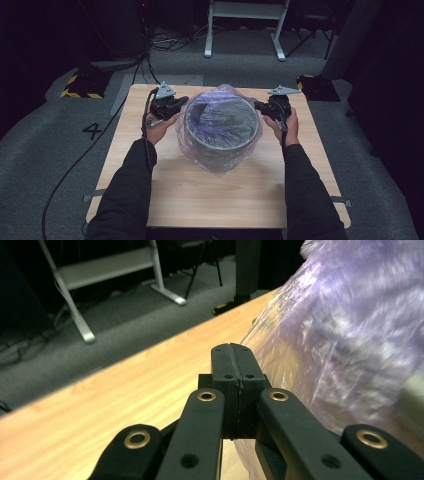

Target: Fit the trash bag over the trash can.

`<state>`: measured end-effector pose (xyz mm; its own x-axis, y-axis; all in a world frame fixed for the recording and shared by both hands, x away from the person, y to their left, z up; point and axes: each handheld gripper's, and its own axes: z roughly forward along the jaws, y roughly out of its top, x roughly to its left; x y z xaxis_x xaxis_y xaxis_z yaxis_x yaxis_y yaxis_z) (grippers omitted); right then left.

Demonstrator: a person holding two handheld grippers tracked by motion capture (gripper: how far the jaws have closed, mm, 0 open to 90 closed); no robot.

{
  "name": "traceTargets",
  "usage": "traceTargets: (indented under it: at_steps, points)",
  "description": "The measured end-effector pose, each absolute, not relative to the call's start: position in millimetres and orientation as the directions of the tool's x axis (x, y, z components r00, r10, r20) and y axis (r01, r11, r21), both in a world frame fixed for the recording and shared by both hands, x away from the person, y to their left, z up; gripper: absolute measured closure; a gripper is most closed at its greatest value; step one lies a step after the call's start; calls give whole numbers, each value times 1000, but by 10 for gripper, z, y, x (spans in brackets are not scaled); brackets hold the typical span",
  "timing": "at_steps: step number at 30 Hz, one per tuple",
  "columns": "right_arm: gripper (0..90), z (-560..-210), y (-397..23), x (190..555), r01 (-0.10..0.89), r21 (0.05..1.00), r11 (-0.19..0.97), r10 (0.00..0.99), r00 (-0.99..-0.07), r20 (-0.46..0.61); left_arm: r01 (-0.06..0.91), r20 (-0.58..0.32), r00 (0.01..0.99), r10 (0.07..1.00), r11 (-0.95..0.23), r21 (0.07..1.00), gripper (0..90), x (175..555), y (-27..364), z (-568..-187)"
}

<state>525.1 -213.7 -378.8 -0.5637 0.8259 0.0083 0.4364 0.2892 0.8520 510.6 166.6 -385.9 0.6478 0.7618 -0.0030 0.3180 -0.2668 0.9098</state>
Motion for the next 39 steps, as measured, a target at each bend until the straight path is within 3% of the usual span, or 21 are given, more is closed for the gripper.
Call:
traceTargets:
  at_steps: [8, 16, 18, 21, 23, 28, 31, 35, 37, 39]
  points:
    - [892, -4055, -2080, 5263, 496, 809, 316, 810, -584, 42, 440, -20, 635, 772, -340, 831, 899, 5185, 1543, -4116]
    - [864, -4233, -2143, 5145, 500, 804, 323, 801, -597, 49, 450, -38, 648, 761, -342, 825, 898, 5067, 1619, -4339]
    - [811, -4234, -2198, 5114, 492, 815, 307, 810, -584, 47, 447, -47, 628, 777, -310, 839, 770, 5008, 1698, -4325]
    - [748, -4193, -2310, 5039, 449, 846, 287, 806, -591, 40, 400, -25, 641, 767, -307, 863, 668, 4879, 1823, -4270]
    - [650, -4158, -2390, 4992, 437, 853, 285, 818, -575, 21, 386, -18, 635, 772, -297, 874, 558, 4778, 1902, -4214]
    - [482, -4049, -2630, 4872, 419, 873, 249, 805, -591, 54, 330, -27, 695, 718, -286, 900, 401, 4505, 2080, -4099]
    - [379, -3997, -2746, 4789, 408, 877, 256, 795, -605, 50, 295, 2, 740, 672, -328, 897, 326, 4321, 2097, -4098]
    - [326, -3988, -2882, 4710, 399, 871, 287, 780, -625, 30, 275, 0, 802, 597, -371, 887, 254, 4104, 2039, -4162]
    - [300, -3985, -2942, 4652, 387, 870, 305, 769, -639, 14, 252, 52, 791, 609, -402, 881, 253, 3984, 1978, -4196]
    - [283, -3974, -2966, 4593, 363, 871, 330, 743, -669, -3, 243, 43, 810, 585, -402, 883, 252, 3877, 1938, -4222]
